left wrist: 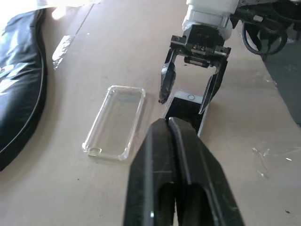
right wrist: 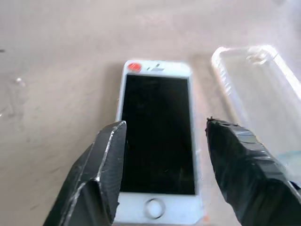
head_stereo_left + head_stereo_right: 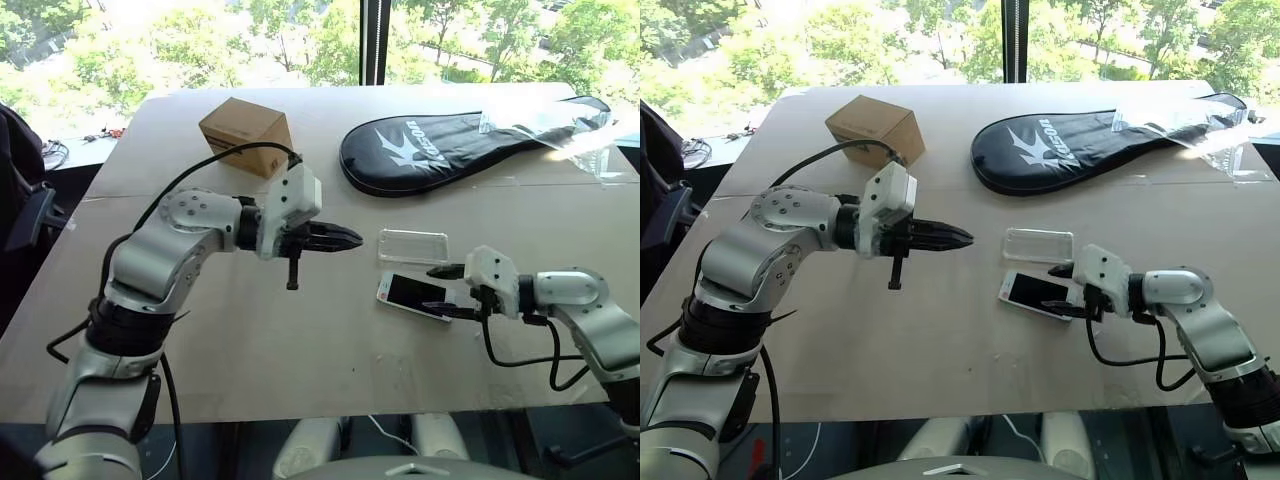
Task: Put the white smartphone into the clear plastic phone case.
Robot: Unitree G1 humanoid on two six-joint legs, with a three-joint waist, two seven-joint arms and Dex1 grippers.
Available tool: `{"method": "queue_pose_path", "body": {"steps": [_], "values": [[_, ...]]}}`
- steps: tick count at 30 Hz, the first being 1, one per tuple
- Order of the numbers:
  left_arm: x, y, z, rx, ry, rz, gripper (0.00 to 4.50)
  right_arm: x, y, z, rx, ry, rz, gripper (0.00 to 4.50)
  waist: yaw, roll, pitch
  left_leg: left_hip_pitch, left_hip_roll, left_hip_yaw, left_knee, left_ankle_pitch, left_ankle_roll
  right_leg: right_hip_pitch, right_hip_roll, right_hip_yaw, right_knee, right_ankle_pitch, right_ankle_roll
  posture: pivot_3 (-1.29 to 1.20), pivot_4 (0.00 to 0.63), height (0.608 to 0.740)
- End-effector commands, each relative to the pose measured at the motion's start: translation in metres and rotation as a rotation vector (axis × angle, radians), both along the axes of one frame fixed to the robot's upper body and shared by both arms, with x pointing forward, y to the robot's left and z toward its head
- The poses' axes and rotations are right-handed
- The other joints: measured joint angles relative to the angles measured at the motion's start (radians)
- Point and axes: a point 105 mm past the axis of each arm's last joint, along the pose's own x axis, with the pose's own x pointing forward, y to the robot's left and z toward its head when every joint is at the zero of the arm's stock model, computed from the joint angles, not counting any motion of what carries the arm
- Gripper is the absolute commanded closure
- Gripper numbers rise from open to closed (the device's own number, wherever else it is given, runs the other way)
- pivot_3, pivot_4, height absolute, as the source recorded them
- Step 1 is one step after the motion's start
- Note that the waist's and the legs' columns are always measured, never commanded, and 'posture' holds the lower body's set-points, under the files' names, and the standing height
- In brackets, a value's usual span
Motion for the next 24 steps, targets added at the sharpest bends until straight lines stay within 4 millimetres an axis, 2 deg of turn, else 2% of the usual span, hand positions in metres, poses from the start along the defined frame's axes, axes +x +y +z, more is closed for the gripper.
{"method": "queue_pose_path", "body": {"steps": [1,3,7,10,12,17,20,23,24], "values": [[0.008,0.006,0.006,-0.026,-0.063,0.047,4.46,0.013,-0.006,0.028,0.015,-0.058,0.009,1.6,-0.002,0.0,0.0,-0.001,0.0,0.0,0.0,0.0,0.0,-0.001,0.0,0.0,0.0,0.0,0.0,0.0,0.15,0.74],[0.011,0.005,0.003,-0.024,-0.075,0.059,4.46,0.018,-0.009,0.03,0.009,-0.037,0.014,1.6,-0.003,0.0,0.0,-0.002,0.0,0.0,0.0,0.0,0.0,-0.001,0.0,0.0,-0.001,0.0,0.0,0.0,0.15,0.74],[0.009,0.004,0.002,-0.017,-0.085,0.047,4.46,0.009,-0.015,0.014,-0.069,0.054,0.073,1.6,0.001,0.0,0.0,-0.006,0.0,-0.002,0.001,0.0,0.0,-0.004,-0.001,-0.003,-0.001,0.0,0.0,0.0,0.15,0.74],[0.003,0.004,0.003,-0.025,-0.088,0.047,4.5,0.006,-0.011,0.005,0.008,0.057,0.016,0.8,-0.002,0.0,0.0,-0.011,0.0,-0.001,0.001,0.0,0.0,-0.009,-0.001,-0.002,-0.001,0.0,0.0,0.0,0.15,0.74],[-0.003,0.006,-0.001,-0.012,-0.072,0.041,4.5,0.007,-0.012,-0.004,0.035,0.01,-0.046,0.03,-0.003,0.0,0.0,-0.011,0.0,-0.001,0.001,0.0,0.0,-0.009,-0.001,-0.002,-0.001,0.0,0.0,0.0,0.15,0.74],[-0.02,0.003,-0.01,0.017,0.009,-0.032,4.5,-0.006,-0.005,-0.03,0.079,0.069,-0.088,0.03,-0.004,0.0,0.0,-0.01,0.0,0.001,0.001,0.0,0.0,-0.01,-0.001,0.0,0.002,0.0,0.0,0.0,0.15,0.74],[-0.021,0.005,-0.011,0.045,0.02,-0.05,4.5,-0.008,-0.005,-0.042,0.061,0.093,-0.1,0.03,-0.002,0.0,0.0,-0.008,0.0,0.001,0.002,0.0,-0.001,-0.008,0.0,0.0,0.004,0.0,0.0,0.0,0.15,0.74],[-0.02,0.004,-0.011,0.068,0.012,-0.075,4.5,-0.012,-0.011,-0.065,-0.012,0.141,-0.11,0.03,-0.002,0.0,0.0,-0.008,0.0,0.001,0.002,0.0,-0.001,-0.008,0.0,0.0,0.003,0.0,0.0,0.0,0.15,0.74],[-0.02,0.003,-0.01,0.07,0.011,-0.079,4.5,-0.013,-0.012,-0.069,-0.015,0.153,-0.115,0.26,-0.002,0.0,0.0,-0.008,0.0,0.001,0.002,0.0,-0.001,-0.008,0.0,0.0,0.003,0.0,0.0,0.0,0.15,0.74]]}}
